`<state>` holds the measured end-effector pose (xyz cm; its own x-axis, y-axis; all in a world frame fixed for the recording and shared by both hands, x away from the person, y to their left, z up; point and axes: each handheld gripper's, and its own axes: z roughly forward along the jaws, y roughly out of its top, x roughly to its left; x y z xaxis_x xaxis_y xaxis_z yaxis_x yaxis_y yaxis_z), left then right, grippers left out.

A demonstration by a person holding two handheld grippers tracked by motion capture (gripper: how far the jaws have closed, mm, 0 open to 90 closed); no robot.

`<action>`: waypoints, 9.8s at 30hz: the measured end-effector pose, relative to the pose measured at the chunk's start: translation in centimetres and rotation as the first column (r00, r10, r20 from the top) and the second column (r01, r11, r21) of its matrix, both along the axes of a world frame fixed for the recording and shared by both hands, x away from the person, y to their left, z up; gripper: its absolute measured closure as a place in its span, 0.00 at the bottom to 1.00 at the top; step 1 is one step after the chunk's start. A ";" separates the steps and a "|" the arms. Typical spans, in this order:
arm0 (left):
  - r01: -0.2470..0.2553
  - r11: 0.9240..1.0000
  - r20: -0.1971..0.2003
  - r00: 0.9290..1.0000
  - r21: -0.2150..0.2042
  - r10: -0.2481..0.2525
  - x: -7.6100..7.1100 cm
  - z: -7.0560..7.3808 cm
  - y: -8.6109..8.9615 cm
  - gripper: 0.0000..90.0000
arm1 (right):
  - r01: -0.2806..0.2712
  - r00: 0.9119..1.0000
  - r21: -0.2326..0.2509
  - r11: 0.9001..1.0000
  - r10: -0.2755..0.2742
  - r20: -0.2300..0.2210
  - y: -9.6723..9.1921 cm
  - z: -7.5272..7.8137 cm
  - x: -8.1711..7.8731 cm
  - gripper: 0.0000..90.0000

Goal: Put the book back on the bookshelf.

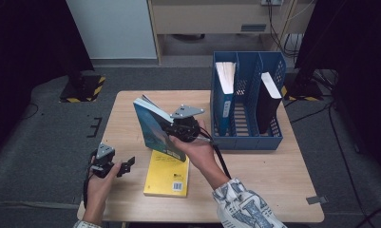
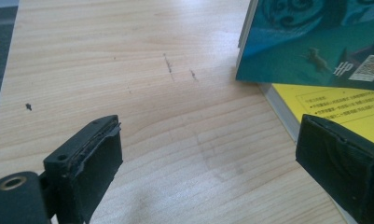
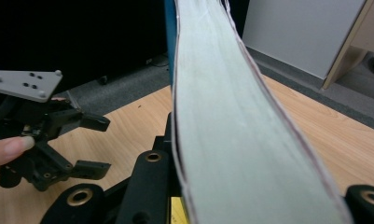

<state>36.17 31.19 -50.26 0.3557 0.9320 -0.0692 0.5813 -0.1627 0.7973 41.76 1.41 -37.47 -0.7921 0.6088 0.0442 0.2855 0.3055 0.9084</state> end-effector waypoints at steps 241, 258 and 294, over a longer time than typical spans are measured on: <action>-0.022 0.993 -0.110 0.993 0.117 0.034 1.3 -3.4 -0.2 0.03 | 0.578 0.816 0.233 0.782 -0.548 -0.184 -27.1 9.0 3.6 0.81; -0.020 0.993 -0.110 0.993 0.119 0.033 1.3 -3.4 -0.2 0.03 | 0.629 0.777 0.224 0.744 -0.608 -0.165 -26.7 9.4 5.0 0.81; -0.014 0.993 -0.112 0.993 0.117 0.027 1.4 -3.4 -0.2 0.03 | 0.676 0.736 0.244 0.695 -0.651 -0.183 -22.8 6.7 10.5 0.81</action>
<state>37.60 30.96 -53.63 0.3322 0.9432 0.0014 0.6707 -0.2373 0.7028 52.28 -21.35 -30.73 -0.1731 0.9258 0.3360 0.3877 -0.2495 0.8874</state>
